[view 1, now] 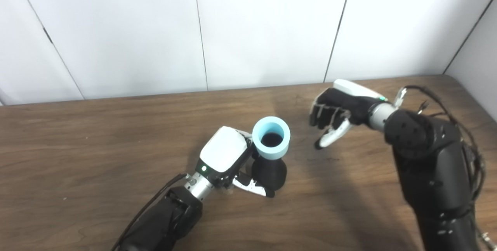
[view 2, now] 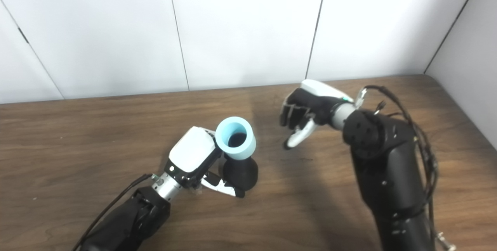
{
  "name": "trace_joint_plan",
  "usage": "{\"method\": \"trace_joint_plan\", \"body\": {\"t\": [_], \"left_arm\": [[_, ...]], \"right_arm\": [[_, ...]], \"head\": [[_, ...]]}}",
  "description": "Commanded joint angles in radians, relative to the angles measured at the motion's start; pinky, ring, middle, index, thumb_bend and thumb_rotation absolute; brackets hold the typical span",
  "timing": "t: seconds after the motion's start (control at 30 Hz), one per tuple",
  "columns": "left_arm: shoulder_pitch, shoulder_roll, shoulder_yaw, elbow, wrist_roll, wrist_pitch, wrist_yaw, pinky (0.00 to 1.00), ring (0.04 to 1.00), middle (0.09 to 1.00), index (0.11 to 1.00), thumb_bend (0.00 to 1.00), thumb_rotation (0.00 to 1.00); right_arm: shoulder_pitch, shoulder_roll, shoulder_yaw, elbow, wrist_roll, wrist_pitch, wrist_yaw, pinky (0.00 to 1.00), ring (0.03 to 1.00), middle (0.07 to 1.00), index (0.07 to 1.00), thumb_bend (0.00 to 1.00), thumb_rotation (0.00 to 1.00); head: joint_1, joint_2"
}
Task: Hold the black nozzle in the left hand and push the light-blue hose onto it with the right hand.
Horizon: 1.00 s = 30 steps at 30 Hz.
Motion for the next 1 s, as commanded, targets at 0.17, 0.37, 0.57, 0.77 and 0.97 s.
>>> {"method": "trace_joint_plan", "body": {"t": [0.17, 0.37, 0.57, 0.77, 0.97], "left_arm": [[0.255, -0.012, -0.087, 0.179, 0.010, 0.003, -0.008, 0.27, 0.311, 0.397, 0.518, 0.51, 0.00], [0.252, -0.013, -0.088, 0.177, 0.012, 0.011, -0.021, 0.30, 0.341, 0.408, 0.525, 0.51, 0.00], [0.246, -0.016, -0.088, 0.189, 0.009, 0.003, -0.020, 0.31, 0.352, 0.414, 0.528, 0.51, 0.00], [0.243, -0.018, -0.087, 0.201, 0.009, -0.004, -0.009, 0.33, 0.371, 0.421, 0.529, 0.51, 0.00], [0.236, -0.016, -0.086, 0.211, 0.006, -0.008, -0.013, 0.32, 0.365, 0.419, 0.529, 0.51, 0.00]], "right_arm": [[-0.155, -0.124, -0.016, -0.172, -0.149, 0.005, 0.067, 0.17, 0.263, 0.480, 0.663, 0.56, 0.01], [-0.135, 0.016, -0.066, -0.354, -0.142, -0.039, -0.328, 0.30, 0.463, 0.575, 0.667, 0.55, 0.22], [-0.036, 0.022, -0.064, -0.457, 0.126, -0.246, -0.551, 0.65, 0.801, 0.839, 0.853, 0.50, 0.62], [0.040, 0.022, -0.066, -0.522, 0.111, -0.331, -0.574, 0.76, 0.934, 0.934, 0.932, 0.56, 0.81], [0.154, 0.007, -0.073, -0.533, 0.144, -0.461, -0.641, 0.91, 0.995, 0.989, 0.987, 0.62, 0.91]], "head": [[-0.003, 0.001], [-0.002, 0.000], [-0.003, -0.006], [0.000, -0.007], [-0.005, -0.008]]}}
